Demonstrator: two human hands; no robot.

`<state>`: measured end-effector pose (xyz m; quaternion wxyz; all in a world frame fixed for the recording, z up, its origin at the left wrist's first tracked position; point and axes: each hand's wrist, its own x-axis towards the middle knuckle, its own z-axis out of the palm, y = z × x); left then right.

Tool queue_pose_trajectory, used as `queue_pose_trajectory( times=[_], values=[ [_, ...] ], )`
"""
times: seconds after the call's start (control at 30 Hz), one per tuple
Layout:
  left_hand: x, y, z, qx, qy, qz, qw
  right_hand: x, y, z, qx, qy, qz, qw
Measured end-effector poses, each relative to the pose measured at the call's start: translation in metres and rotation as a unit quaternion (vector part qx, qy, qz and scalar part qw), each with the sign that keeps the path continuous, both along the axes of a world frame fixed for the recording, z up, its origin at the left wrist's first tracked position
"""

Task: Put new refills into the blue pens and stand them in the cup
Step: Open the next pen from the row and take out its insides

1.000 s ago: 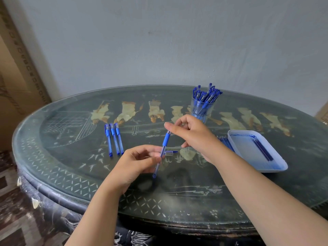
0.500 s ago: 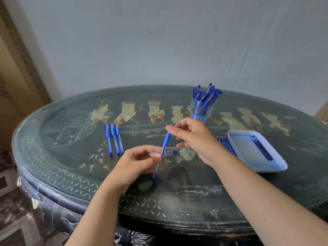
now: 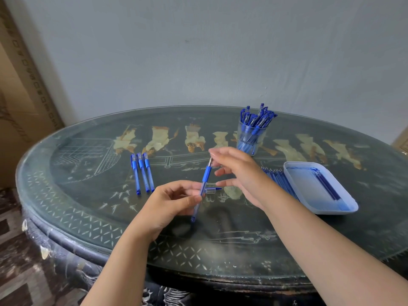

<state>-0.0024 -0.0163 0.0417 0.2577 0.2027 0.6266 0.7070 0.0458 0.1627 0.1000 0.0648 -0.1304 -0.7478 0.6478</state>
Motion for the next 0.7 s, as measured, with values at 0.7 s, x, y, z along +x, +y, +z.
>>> queue_pose_trajectory(
  times=[0.7],
  values=[
    [0.001,-0.001,0.003,0.009,-0.005,-0.002,1.000,-0.008,0.005,-0.056,0.411,-0.042,0.039,0.910]
  ],
)
